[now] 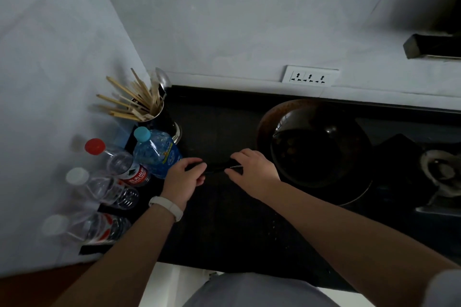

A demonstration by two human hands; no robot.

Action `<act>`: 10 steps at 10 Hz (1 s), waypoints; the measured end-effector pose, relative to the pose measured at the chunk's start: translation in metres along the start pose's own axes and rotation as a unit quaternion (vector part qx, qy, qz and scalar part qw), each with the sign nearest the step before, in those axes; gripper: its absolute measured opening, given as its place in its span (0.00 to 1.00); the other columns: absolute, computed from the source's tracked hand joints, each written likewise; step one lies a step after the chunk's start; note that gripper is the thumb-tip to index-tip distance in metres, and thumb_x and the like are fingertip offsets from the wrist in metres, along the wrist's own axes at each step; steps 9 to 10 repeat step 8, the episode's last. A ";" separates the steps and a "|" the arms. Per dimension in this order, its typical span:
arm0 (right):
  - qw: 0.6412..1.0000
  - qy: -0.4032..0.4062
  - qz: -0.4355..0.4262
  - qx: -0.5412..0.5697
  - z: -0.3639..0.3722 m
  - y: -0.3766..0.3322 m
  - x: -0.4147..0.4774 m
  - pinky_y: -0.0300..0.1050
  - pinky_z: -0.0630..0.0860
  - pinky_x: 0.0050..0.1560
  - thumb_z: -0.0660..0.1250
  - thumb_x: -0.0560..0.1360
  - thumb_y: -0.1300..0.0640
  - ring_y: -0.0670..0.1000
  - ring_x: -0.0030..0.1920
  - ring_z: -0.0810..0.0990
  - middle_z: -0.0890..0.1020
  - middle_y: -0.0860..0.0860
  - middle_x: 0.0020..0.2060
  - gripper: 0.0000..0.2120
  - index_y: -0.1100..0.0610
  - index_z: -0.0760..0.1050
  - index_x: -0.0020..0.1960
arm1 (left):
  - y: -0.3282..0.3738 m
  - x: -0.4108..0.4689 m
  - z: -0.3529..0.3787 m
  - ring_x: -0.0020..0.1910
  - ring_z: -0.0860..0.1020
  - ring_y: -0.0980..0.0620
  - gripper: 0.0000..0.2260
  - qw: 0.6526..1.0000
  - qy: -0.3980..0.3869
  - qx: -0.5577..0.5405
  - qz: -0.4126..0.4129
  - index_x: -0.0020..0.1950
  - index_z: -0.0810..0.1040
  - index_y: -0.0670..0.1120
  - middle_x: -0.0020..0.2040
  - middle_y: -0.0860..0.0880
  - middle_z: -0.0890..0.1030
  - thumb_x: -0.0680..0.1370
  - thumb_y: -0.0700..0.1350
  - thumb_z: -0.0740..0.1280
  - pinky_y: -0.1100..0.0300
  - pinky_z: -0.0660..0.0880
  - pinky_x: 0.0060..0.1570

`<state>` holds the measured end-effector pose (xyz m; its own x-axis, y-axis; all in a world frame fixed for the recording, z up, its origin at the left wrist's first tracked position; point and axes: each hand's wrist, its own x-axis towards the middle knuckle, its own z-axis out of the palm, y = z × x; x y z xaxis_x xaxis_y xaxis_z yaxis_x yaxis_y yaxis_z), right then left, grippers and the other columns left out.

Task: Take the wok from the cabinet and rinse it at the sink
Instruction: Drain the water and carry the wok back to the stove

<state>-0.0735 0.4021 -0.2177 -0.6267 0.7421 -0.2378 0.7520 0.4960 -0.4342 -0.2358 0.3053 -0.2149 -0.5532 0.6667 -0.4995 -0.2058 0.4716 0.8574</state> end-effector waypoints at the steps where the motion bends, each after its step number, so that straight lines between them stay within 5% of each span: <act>1: 1.000 0.000 0.008 -0.001 -0.002 -0.002 0.004 0.51 0.76 0.60 0.62 0.78 0.38 0.51 0.67 0.71 0.75 0.47 0.65 0.24 0.48 0.71 0.70 | 0.002 0.007 -0.001 0.40 0.79 0.51 0.05 1.000 -0.001 -0.010 0.003 0.53 0.79 0.47 0.48 0.45 0.79 0.78 0.40 0.69 0.57 0.79 0.45; 4: 1.000 -0.004 0.012 0.002 -0.003 -0.004 0.002 0.50 0.76 0.61 0.62 0.79 0.39 0.50 0.67 0.71 0.75 0.46 0.65 0.24 0.49 0.71 0.71 | -0.002 0.007 -0.011 0.47 0.82 0.51 0.08 0.998 -0.025 0.044 0.028 0.57 0.77 0.51 0.51 0.46 0.81 0.78 0.42 0.68 0.57 0.79 0.47; 5: 1.000 -0.015 0.006 -0.003 -0.005 -0.005 -0.001 0.50 0.73 0.65 0.61 0.80 0.41 0.51 0.69 0.70 0.73 0.47 0.68 0.25 0.50 0.68 0.73 | -0.003 0.005 -0.018 0.54 0.78 0.53 0.13 0.979 -0.023 0.178 0.101 0.62 0.76 0.50 0.55 0.51 0.78 0.78 0.45 0.68 0.56 0.76 0.55; 7: 0.999 0.004 0.008 -0.031 -0.020 -0.010 -0.023 0.48 0.68 0.69 0.60 0.81 0.42 0.51 0.72 0.67 0.69 0.48 0.72 0.26 0.51 0.65 0.76 | -0.002 -0.005 -0.030 0.64 0.72 0.53 0.18 0.885 -0.051 0.343 0.311 0.66 0.74 0.44 0.64 0.48 0.75 0.77 0.45 0.69 0.62 0.67 0.62; 8: 0.998 0.041 0.017 -0.051 -0.033 -0.011 -0.036 0.48 0.66 0.71 0.59 0.81 0.42 0.51 0.72 0.67 0.69 0.49 0.73 0.26 0.52 0.65 0.76 | 0.006 -0.008 -0.033 0.70 0.68 0.51 0.22 0.857 -0.080 0.365 0.355 0.71 0.71 0.45 0.71 0.47 0.71 0.77 0.47 0.69 0.61 0.63 0.67; 10: 0.998 0.041 0.017 -0.051 -0.033 -0.011 -0.036 0.48 0.66 0.71 0.59 0.81 0.42 0.51 0.72 0.67 0.69 0.49 0.73 0.26 0.52 0.65 0.76 | 0.006 -0.008 -0.033 0.70 0.68 0.51 0.22 0.857 -0.080 0.365 0.355 0.71 0.71 0.45 0.71 0.47 0.71 0.77 0.47 0.69 0.61 0.63 0.67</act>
